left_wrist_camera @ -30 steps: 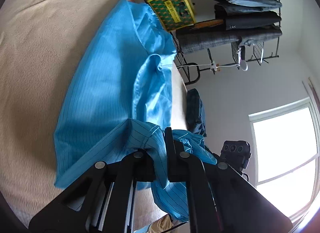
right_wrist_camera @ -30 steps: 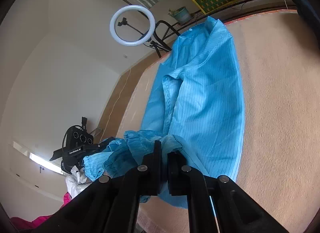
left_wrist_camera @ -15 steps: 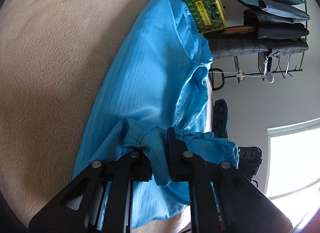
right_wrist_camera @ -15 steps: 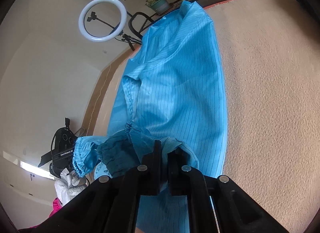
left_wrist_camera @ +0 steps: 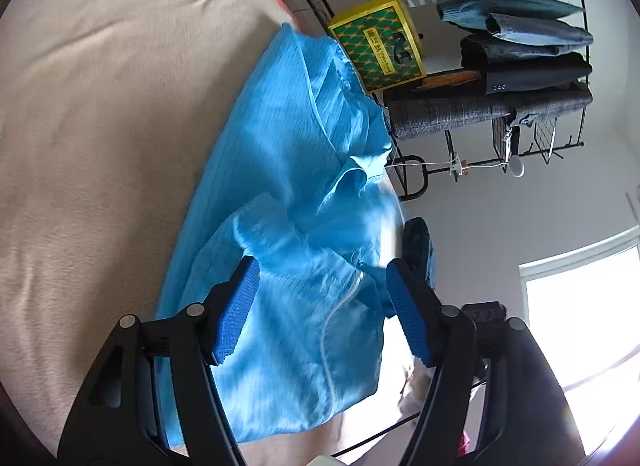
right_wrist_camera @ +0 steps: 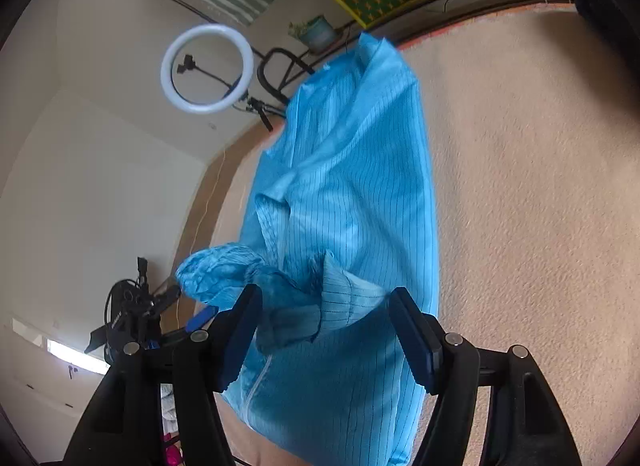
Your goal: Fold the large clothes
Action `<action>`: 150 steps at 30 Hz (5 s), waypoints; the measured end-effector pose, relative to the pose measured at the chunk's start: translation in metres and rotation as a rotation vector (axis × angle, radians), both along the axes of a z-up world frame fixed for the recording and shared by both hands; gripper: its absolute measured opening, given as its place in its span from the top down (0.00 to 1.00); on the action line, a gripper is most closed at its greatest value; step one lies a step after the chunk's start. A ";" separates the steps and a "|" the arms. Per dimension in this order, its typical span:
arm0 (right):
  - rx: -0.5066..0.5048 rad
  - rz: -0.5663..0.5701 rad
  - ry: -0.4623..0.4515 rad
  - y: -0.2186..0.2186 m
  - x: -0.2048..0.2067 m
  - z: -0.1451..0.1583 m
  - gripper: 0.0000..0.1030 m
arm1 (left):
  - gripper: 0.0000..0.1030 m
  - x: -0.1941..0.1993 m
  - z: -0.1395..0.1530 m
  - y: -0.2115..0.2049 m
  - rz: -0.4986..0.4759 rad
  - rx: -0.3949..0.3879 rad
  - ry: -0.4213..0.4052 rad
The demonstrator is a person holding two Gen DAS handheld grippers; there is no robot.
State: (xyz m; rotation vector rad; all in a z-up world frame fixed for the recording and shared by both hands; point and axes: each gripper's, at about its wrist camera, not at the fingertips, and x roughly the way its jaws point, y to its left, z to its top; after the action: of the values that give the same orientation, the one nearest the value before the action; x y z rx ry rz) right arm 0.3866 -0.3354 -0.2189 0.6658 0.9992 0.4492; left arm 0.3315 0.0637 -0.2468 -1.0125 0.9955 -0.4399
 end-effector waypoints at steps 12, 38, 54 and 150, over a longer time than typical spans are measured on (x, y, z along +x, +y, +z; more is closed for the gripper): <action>-0.235 0.179 -0.101 0.040 -0.035 0.002 0.61 | 0.46 -0.015 0.002 -0.018 -0.136 0.250 -0.073; -0.259 0.088 -0.141 -0.041 0.096 0.005 0.37 | 0.47 0.147 0.077 -0.094 -0.290 0.434 -0.239; -0.060 -0.003 -0.075 -0.037 0.238 -0.064 0.42 | 0.75 0.313 0.051 -0.231 -0.439 0.277 -0.210; -0.183 0.125 -0.297 0.039 0.112 0.097 1.00 | 0.96 0.125 0.131 -0.072 -0.178 0.477 -0.360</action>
State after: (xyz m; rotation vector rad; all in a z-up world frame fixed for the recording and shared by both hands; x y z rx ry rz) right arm 0.4983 -0.2961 -0.1214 0.3604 0.7903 0.5412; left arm 0.4570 -0.0080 -0.1161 -0.3991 0.8116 -0.4815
